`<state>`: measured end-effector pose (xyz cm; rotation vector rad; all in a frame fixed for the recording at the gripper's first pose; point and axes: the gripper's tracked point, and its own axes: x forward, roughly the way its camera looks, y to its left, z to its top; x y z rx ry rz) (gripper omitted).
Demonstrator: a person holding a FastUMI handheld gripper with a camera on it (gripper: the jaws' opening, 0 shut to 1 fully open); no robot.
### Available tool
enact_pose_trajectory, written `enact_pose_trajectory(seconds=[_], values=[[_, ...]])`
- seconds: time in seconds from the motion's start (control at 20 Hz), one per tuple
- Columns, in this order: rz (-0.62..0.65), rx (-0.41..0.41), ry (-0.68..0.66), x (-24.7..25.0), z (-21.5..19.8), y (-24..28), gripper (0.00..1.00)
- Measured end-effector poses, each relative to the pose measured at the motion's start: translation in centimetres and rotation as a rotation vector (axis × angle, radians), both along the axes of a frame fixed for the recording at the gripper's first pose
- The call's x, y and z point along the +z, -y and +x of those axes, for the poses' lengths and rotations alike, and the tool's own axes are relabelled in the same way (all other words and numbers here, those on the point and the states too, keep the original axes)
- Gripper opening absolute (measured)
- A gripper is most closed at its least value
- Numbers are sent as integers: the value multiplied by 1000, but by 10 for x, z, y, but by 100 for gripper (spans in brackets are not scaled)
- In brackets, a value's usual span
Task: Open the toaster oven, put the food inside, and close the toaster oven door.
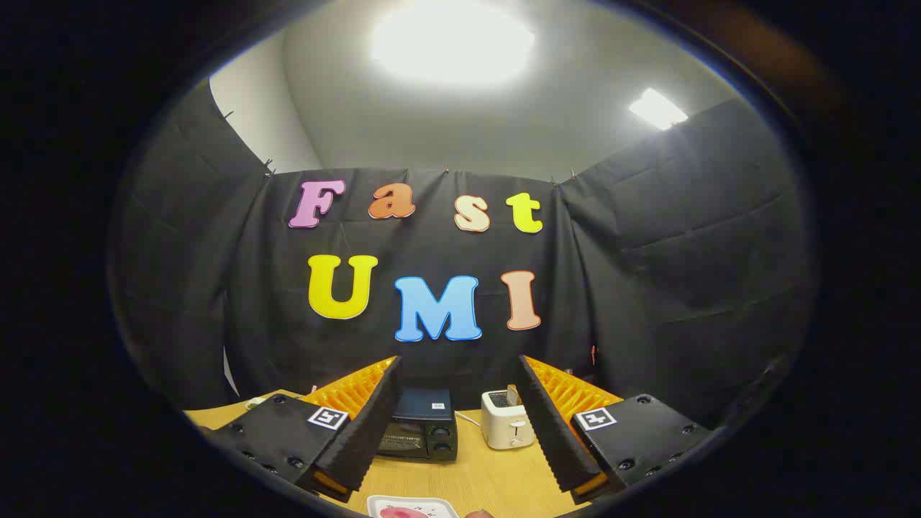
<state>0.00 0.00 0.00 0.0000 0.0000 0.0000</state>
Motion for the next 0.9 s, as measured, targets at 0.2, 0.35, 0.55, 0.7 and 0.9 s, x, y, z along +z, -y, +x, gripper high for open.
enact_pose_trajectory(seconds=[0.2, 0.35, 0.55, 0.7, 0.9], values=[[4, 1, -3, -2, 0, -3, 98], [9, -2, -6, -5, 0, -2, 98], [14, -1, -17, -9, 0, -3, 98], [13, -3, -21, -11, 0, -3, 98], [13, -4, -27, -14, 1, -4, 98]])
